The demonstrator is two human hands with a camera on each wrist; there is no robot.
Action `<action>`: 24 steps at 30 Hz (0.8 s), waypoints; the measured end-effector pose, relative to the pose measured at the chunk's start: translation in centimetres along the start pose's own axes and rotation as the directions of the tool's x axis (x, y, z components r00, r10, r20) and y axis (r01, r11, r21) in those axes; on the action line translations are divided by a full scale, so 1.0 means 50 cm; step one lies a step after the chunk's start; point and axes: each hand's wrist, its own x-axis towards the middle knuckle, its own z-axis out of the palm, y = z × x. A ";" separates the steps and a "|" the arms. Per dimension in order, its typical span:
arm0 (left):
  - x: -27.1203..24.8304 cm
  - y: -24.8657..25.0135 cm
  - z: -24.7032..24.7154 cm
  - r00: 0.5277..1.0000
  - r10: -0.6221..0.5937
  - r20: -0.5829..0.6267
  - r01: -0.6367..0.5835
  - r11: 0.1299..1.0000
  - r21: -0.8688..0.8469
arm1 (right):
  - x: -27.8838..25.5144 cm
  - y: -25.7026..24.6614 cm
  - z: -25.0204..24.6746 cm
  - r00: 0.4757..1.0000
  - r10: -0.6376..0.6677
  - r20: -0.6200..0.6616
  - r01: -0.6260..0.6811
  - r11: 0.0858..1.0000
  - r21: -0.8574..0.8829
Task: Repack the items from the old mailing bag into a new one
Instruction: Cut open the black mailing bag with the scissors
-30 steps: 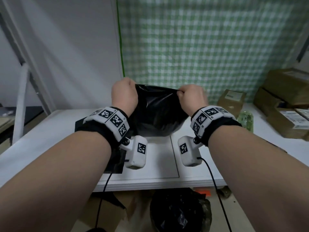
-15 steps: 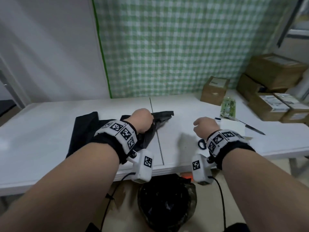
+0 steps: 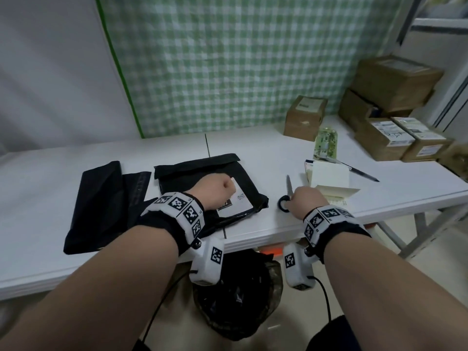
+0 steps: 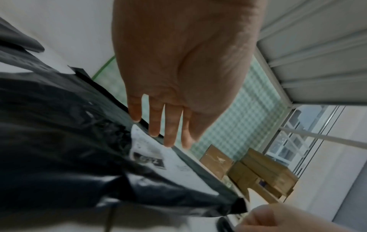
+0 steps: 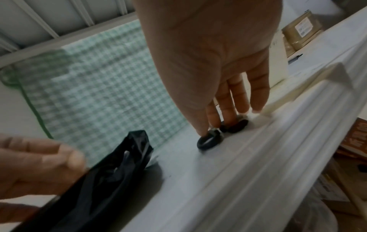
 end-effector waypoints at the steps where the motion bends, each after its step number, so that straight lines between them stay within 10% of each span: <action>1: -0.001 -0.012 0.005 0.996 -0.030 0.086 0.024 0.997 0.069 | -0.001 -0.002 0.001 1.000 0.009 -0.012 -0.009 1.000 0.004; 5: -0.013 -0.051 0.029 0.908 -0.149 0.392 0.043 0.963 0.265 | -0.014 -0.008 -0.001 0.999 0.038 0.010 -0.038 0.999 -0.002; 15: -0.026 -0.047 0.077 0.902 -0.153 0.404 -0.016 0.922 0.386 | -0.068 -0.007 -0.022 0.991 0.116 0.061 -0.112 0.992 -0.065; 20: -0.032 -0.066 0.070 0.943 -0.153 0.295 0.035 0.929 0.368 | -0.082 0.019 -0.015 0.992 0.121 -0.040 -0.108 0.964 0.242; 22: -0.039 -0.073 0.062 0.954 -0.176 0.244 0.068 0.916 0.395 | -0.084 0.015 -0.007 0.997 0.076 0.020 -0.074 0.820 0.568; 24: -0.046 -0.076 0.057 0.963 -0.173 0.206 0.072 0.903 0.424 | -0.096 0.001 -0.006 0.988 0.013 0.156 -0.143 0.480 0.865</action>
